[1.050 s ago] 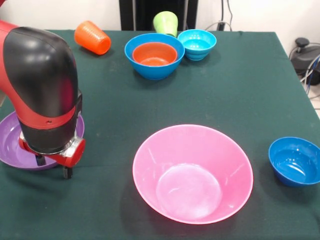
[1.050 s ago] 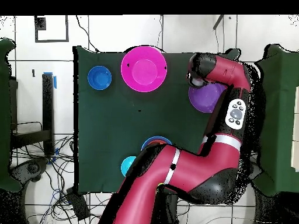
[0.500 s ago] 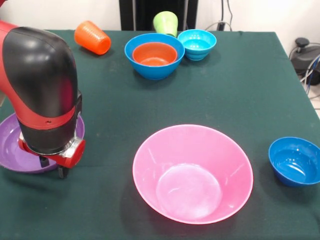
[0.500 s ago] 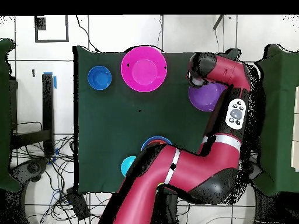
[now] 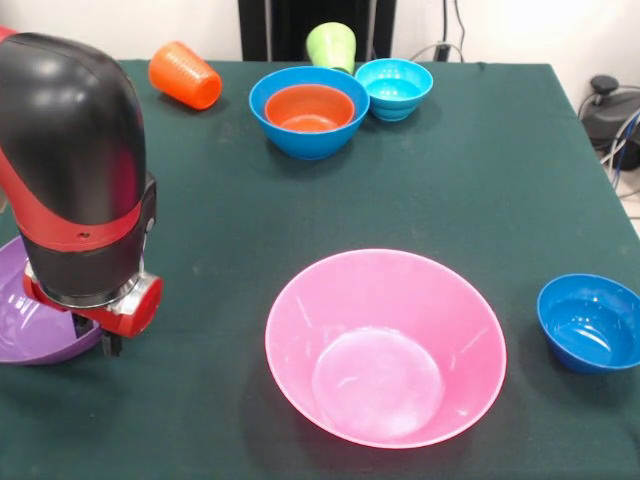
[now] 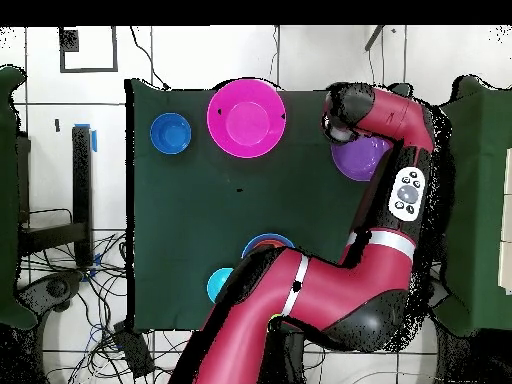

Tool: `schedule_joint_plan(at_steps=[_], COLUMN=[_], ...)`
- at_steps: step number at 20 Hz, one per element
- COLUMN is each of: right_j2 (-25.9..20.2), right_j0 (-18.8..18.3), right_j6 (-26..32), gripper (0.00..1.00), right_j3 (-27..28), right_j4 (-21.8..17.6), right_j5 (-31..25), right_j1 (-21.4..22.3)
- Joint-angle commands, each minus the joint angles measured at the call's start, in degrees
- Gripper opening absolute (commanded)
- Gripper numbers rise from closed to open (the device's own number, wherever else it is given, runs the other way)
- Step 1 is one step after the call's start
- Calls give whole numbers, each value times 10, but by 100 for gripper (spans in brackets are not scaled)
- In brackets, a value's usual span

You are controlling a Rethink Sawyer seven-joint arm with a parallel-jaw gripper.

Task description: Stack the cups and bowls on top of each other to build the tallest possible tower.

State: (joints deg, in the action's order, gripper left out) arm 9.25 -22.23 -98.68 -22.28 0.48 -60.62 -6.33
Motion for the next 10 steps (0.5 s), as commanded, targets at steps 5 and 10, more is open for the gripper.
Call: schedule_joint_plan(at_steps=[5,10], right_j2=[-39,-18], right_j0=[21,26], right_j6=[-15,-11], gripper=[0,0], right_j3=[-79,-213], right_j4=[0,12], right_j5=[-6,-54], right_j1=[14,143])
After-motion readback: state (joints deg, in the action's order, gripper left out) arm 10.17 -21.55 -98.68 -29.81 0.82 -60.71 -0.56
